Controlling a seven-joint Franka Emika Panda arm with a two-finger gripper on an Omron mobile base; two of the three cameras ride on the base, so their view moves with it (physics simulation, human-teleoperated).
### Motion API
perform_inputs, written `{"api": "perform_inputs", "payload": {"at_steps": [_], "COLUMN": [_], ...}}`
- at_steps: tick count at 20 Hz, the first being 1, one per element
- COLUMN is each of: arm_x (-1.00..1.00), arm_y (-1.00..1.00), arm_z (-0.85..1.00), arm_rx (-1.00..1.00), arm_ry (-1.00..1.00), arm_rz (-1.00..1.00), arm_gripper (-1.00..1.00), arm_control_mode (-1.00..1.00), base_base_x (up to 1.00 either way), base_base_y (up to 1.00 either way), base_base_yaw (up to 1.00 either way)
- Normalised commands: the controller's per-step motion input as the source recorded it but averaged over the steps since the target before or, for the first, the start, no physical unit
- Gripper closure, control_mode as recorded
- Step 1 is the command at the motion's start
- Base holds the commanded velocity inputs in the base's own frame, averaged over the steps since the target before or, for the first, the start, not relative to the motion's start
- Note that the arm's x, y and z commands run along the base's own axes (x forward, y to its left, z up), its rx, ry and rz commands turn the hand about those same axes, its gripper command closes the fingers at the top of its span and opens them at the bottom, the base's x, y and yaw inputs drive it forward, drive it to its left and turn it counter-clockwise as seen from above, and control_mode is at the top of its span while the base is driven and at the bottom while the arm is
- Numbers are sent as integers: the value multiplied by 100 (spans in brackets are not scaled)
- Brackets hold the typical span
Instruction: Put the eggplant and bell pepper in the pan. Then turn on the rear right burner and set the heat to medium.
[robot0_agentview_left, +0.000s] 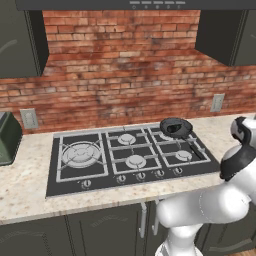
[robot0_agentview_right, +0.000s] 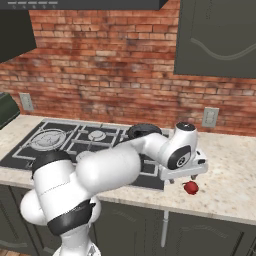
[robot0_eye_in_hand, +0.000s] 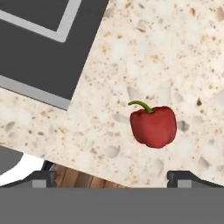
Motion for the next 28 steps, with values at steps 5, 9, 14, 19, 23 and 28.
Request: {"api": "perform_inputs", "payload": {"at_steps": [5, 9, 14, 19, 23, 28], "arm_x": [11, 4, 8, 12, 17, 19], "arm_y": [-12, -15, -12, -4, -8, -12], "arm_z": [-18, -15, -19, -17, -13, -14], "arm_rx": [0, 0, 0, 0, 0, 0], "arm_ry": [0, 0, 0, 0, 0, 2], "arm_rz": [3, 3, 2, 0, 0, 0], "arm_gripper": [-100, -100, -100, -100, -100, -100], "arm_control_mode": [-100, -100, -100, -100, -100, -100], "base_base_x": [0, 0, 0, 0, 0, 0], "base_base_y": [0, 0, 0, 0, 0, 0], "base_base_yaw": [0, 0, 0, 0, 0, 0]}}
